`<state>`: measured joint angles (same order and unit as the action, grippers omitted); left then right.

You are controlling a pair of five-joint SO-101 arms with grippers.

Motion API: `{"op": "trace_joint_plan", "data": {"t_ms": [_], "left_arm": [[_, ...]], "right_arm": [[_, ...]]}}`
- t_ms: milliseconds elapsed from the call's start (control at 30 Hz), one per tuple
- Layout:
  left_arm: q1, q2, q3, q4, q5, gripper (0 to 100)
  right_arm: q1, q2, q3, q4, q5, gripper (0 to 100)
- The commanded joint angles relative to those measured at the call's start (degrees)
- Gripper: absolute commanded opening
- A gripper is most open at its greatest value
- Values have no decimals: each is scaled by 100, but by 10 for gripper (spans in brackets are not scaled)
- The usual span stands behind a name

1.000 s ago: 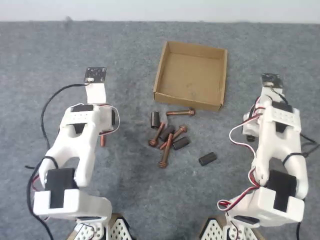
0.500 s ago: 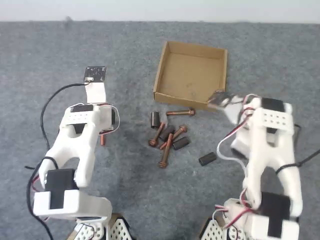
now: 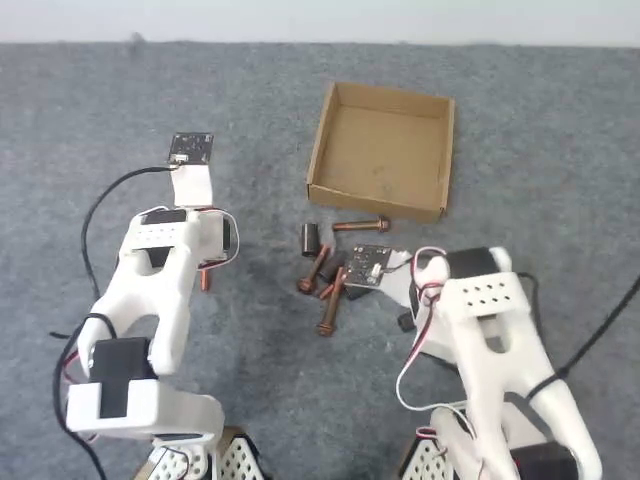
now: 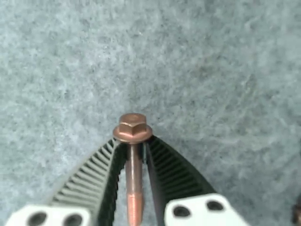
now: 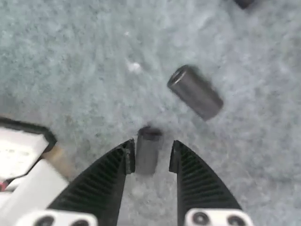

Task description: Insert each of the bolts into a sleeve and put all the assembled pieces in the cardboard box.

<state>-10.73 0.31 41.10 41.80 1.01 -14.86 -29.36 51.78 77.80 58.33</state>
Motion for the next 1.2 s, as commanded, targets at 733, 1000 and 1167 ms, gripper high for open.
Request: {"op": "trace_joint_plan", "data": {"t_ms": [733,1000,1167], "left_arm": [[-18,-387,-40,-132,-70,11],[-18,-387,-40,-132,-70,11],[-18,-387,-40,-132,-70,11]], "right_arm": [[426,-295,589,92,440,117],[884,-233,1248,-998,466,117],[892,-286,1776,-1701,457,113]]}}
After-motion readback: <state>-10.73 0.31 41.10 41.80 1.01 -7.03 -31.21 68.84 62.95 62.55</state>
